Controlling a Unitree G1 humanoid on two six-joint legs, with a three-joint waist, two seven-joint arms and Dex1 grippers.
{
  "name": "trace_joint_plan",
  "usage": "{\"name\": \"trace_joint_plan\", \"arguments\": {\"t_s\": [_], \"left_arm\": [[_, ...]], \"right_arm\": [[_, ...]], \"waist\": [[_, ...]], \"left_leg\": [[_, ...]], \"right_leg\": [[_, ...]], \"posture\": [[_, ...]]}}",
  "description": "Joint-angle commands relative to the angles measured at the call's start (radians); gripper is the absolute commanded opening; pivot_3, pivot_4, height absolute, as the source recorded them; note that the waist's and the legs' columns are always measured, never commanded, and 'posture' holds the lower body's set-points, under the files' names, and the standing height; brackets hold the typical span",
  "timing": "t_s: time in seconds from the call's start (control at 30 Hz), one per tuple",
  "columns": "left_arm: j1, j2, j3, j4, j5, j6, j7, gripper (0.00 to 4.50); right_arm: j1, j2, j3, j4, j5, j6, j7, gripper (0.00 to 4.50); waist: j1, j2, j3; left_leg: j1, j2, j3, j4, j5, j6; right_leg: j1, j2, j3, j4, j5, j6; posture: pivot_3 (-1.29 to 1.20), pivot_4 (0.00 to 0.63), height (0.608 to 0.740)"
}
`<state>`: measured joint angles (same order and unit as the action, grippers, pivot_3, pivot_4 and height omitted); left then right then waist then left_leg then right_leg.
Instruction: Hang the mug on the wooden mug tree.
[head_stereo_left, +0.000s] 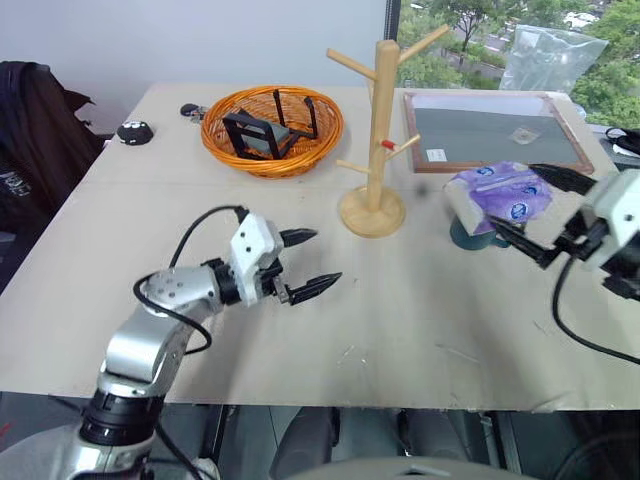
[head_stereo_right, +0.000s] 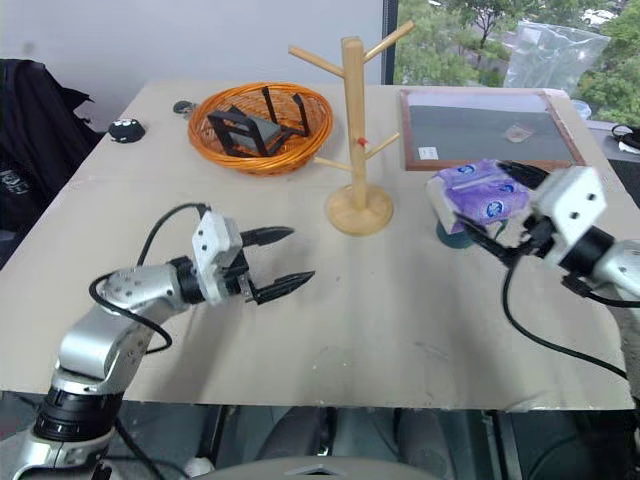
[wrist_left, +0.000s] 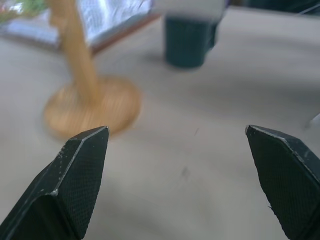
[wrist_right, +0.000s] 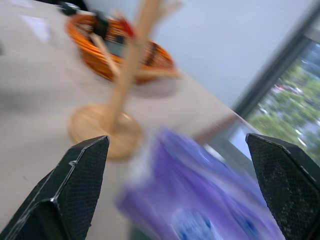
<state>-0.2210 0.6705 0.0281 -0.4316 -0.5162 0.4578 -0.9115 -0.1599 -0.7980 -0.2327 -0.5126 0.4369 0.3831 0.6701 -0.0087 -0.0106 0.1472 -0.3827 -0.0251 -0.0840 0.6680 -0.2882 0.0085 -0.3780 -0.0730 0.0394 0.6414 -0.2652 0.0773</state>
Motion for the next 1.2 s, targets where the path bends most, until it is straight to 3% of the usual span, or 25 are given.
{"name": "trace_joint_plan", "arguments": {"t_s": [0.03,0.23,0.4,0.43,0.47,0.6,0.63,0.73,0.97,1.2], "left_arm": [[-0.062,0.024,-0.008,-0.058,-0.057,0.059,-0.023,4.5],[-0.134,0.028,-0.015,-0.101,-0.11,0.126,-0.024,4.5],[-0.163,0.013,-0.018,-0.117,-0.11,0.141,0.008,4.5],[-0.169,0.007,-0.022,-0.117,-0.104,0.141,0.019,4.5],[-0.172,0.004,-0.025,-0.117,-0.099,0.141,0.028,4.5],[-0.177,-0.001,-0.03,-0.113,-0.102,0.141,0.04,4.5],[-0.178,-0.001,-0.032,-0.11,-0.099,0.138,0.041,4.5],[-0.184,-0.008,-0.037,-0.1,-0.094,0.131,0.049,4.5],[-0.224,-0.073,-0.046,-0.069,-0.102,0.114,0.07,4.5],[-0.321,-0.18,-0.195,0.049,-0.044,0.046,-0.019,4.5]], "right_arm": [[-0.072,0.023,0.062,0.002,-0.066,0.044,-0.072,4.44],[-0.106,0.07,0.195,0.108,-0.268,0.014,-0.164,4.44],[-0.111,0.102,0.232,0.149,-0.341,-0.025,-0.181,4.44],[-0.112,0.106,0.236,0.148,-0.351,-0.04,-0.179,3.95],[-0.115,0.111,0.236,0.143,-0.355,-0.044,-0.177,3.84],[-0.131,0.12,0.229,0.146,-0.379,-0.048,-0.18,2.16],[-0.134,0.121,0.227,0.153,-0.383,-0.051,-0.18,1.51],[-0.138,0.128,0.219,0.162,-0.386,-0.059,-0.178,0.18],[-0.14,0.114,0.152,0.139,-0.388,-0.053,-0.186,0.08],[0.012,0.052,-0.123,0.01,-0.372,0.043,-0.19,0.08]], "waist": [[-0.003,-0.002,0.002],[-0.005,-0.002,0.002],[-0.005,-0.002,0.003],[-0.005,-0.002,0.003],[-0.005,-0.002,0.003],[-0.005,-0.002,0.003],[-0.005,-0.002,0.003],[-0.005,-0.002,0.003],[-0.002,-0.003,0.003],[0.009,-0.003,0.003]], "left_leg": [[0.0,0.0,0.001,0.0,0.0,0.0],[0.0,-0.001,0.0,0.0,0.0,0.0],[0.0,-0.001,0.001,0.0,0.0,-0.001],[0.0,-0.001,0.001,0.0,0.0,-0.001],[0.0,-0.001,0.001,0.0,0.0,-0.001],[0.0,-0.001,0.001,0.0,0.0,-0.001],[0.0,-0.001,0.001,0.0,0.0,-0.001],[0.0,-0.001,0.001,0.0,0.001,-0.001],[0.0,-0.001,0.001,0.0,0.001,-0.001],[-0.001,-0.003,0.0,0.0,0.001,-0.001]], "right_leg": [[0.0,0.0,0.001,0.0,0.0,0.0],[-0.001,0.001,0.0,0.001,0.0,0.0],[-0.002,0.001,0.001,0.001,0.0,0.0],[-0.002,0.001,0.001,0.001,0.0,0.0],[-0.002,0.001,0.001,0.001,0.0,0.0],[-0.002,0.001,0.001,0.001,0.0,0.0],[-0.002,0.001,0.001,0.001,0.0,0.0],[-0.002,0.001,0.001,0.001,0.0,0.0],[-0.002,0.001,0.001,0.001,0.0,0.0],[-0.002,0.001,0.001,0.001,0.0,0.0]], "posture": [[0.0,0.15,0.74],[0.0,0.15,0.74],[0.0,0.15,0.74],[0.0,0.15,0.74],[0.0,0.15,0.74],[0.0,0.15,0.74],[0.0,0.15,0.74],[0.0,0.15,0.74],[0.0,0.15,0.74],[0.0,0.15,0.74]]}}
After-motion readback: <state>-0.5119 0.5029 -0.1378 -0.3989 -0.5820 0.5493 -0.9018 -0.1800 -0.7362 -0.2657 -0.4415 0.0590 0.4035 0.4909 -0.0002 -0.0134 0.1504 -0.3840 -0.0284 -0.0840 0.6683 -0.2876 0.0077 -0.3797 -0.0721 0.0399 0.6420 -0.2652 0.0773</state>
